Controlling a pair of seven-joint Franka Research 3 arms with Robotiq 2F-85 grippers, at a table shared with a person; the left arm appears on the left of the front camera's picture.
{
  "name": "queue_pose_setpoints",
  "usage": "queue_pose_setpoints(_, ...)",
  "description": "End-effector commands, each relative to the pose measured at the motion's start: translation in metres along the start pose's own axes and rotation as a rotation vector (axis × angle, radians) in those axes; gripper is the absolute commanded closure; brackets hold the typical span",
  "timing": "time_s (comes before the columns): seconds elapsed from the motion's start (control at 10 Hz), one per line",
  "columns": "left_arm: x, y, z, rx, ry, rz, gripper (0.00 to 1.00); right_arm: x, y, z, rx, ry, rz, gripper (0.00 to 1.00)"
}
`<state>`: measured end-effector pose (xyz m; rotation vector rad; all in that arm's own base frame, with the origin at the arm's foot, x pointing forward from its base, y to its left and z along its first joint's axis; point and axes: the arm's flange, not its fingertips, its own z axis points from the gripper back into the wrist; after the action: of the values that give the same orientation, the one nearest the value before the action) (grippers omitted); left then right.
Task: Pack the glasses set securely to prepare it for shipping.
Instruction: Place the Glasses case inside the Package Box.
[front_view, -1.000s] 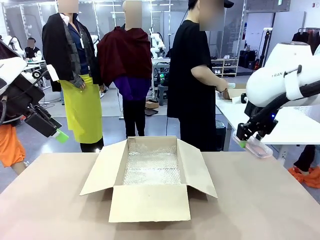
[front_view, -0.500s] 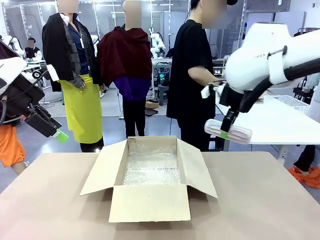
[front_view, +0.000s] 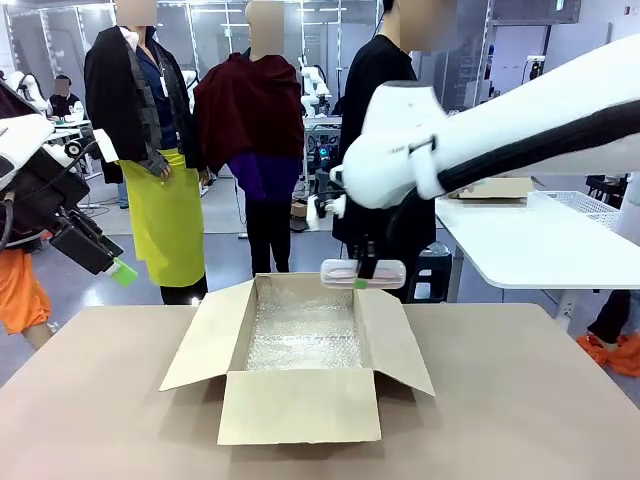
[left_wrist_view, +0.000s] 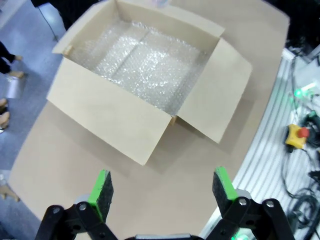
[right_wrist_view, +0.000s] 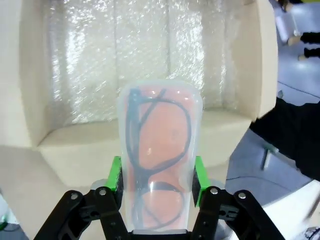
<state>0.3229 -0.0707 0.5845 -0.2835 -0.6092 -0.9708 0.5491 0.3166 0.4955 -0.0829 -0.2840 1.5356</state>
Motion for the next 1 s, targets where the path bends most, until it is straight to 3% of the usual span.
queue_pose_setpoints(0.0, 0.000, -0.001, 0.002, -0.017, -0.012, 0.005, 0.00, 0.033, -0.028, -0.023, -0.109, 0.022, 0.038, 0.84)
queue_pose_setpoints(0.5, 0.000, -0.001, 0.002, -0.017, -0.012, 0.005, 0.00, 0.095, -0.071, -0.121, -0.060, 0.013, 0.070, 0.84)
queue_pose_setpoints(0.9, 0.000, -0.001, 0.002, -0.017, -0.012, 0.005, 0.00, 0.095, -0.072, -0.170, -0.008, 0.047, 0.040, 0.84)
